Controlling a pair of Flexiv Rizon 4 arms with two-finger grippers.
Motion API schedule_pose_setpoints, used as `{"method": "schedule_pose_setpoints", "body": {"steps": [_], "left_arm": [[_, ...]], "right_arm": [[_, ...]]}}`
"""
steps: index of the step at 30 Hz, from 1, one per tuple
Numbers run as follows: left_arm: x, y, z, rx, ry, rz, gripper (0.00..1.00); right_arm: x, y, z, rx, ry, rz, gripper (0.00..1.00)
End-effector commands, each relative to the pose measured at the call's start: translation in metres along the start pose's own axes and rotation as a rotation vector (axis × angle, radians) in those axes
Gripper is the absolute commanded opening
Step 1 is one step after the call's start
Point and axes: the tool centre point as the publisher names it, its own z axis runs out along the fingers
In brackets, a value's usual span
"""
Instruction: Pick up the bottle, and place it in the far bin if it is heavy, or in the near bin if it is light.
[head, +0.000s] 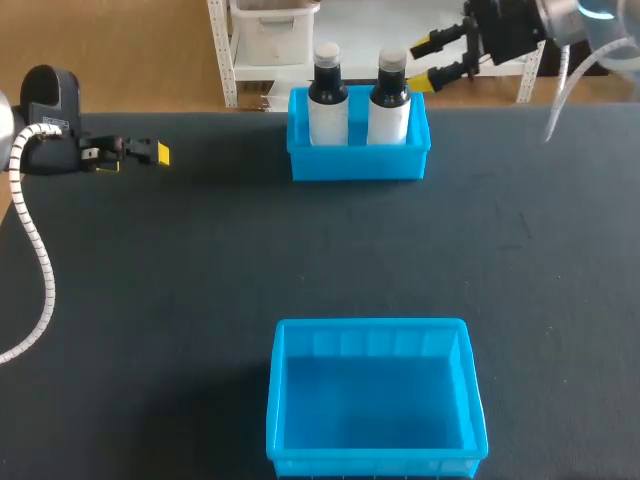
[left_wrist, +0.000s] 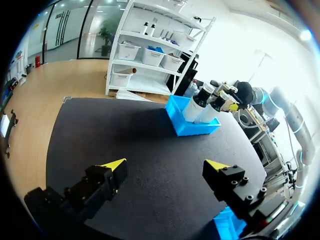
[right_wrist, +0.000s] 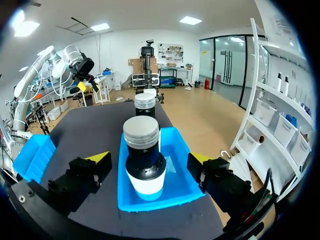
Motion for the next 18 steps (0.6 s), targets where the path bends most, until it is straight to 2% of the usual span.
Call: {"method": "schedule_pose_setpoints", "body": {"steps": [1,9,18], "left_arm": [[0.0,0.0,0.0,0.0,0.0,0.0,1.0],[0.0,0.0,0.0,0.0,0.0,0.0,1.0],[0.0,0.0,0.0,0.0,0.0,0.0,1.0]], "right_arm": [[0.005,0.047,-0.024,0.121,-0.003,0.001,1.0],[0.008,0.065,-0.044,0.166,-0.021,-0.004,1.0],[0.016,0.09,-0.06,0.153,-0.007,-0.01,1.0]]}}
